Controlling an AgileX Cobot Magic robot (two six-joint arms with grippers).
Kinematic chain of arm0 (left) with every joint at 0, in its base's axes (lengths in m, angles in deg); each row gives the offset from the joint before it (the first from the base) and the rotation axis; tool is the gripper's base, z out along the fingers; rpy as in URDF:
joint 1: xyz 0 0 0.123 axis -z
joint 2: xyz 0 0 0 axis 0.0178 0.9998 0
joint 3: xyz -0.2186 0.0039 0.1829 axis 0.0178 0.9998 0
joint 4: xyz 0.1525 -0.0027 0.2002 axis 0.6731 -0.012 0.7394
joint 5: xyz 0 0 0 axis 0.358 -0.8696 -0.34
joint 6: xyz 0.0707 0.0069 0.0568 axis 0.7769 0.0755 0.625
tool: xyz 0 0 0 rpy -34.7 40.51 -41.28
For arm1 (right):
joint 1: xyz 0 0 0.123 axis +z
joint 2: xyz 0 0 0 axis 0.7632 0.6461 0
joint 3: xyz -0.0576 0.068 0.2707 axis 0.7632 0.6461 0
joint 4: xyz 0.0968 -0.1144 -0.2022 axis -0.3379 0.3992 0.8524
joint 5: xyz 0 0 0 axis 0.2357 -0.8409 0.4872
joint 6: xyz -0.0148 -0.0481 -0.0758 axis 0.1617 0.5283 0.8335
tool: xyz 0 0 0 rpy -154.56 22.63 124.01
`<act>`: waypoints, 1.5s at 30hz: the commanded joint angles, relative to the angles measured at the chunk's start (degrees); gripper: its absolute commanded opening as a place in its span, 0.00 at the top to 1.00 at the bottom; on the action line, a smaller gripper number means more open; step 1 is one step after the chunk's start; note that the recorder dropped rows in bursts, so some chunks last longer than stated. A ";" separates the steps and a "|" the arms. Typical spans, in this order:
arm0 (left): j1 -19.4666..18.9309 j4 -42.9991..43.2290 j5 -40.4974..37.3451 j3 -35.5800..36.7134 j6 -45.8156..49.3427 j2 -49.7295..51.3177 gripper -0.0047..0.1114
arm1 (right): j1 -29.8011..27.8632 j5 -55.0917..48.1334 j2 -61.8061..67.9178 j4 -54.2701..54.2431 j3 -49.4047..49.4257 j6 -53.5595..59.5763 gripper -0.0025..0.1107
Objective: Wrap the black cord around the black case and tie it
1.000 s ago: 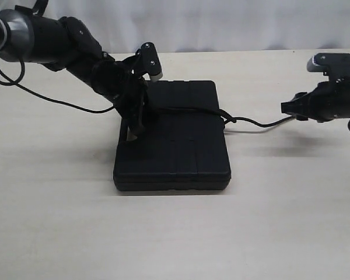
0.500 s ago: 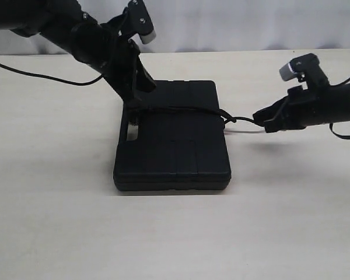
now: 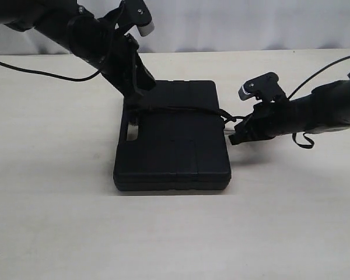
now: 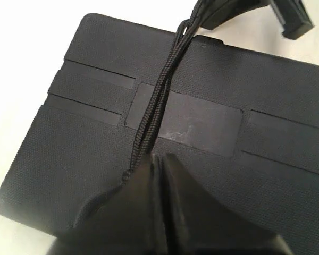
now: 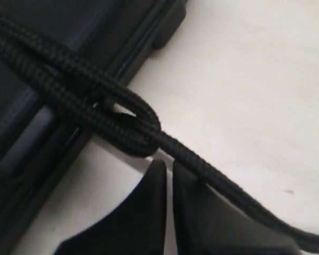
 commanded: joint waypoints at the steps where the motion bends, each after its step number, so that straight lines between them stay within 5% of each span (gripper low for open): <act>1: -0.02 -0.54 -0.04 0.02 -0.46 -0.34 0.96 | 0.14 -4.79 2.90 -5.43 -2.05 5.77 0.94; 13: -0.02 -0.66 0.74 0.02 -0.32 -0.34 0.96 | 0.14 -23.07 2.67 -4.19 -2.49 6.46 0.94; 23: -0.02 -0.64 1.02 0.02 -0.23 -0.14 0.96 | 0.14 -13.01 -2.64 8.97 -2.49 -4.42 0.94; 27: -0.02 -0.36 1.66 0.02 -0.23 -0.04 0.96 | 0.14 -3.01 -3.76 6.71 -1.19 -6.57 0.94; 40: -0.13 0.42 5.57 0.02 -10.41 -8.27 0.96 | 0.14 2.62 -23.84 0.73 7.65 -8.62 0.94; 45: -0.13 -1.05 18.55 11.93 -12.53 -20.85 0.96 | 0.14 -0.87 -34.96 -3.14 14.06 -8.51 0.94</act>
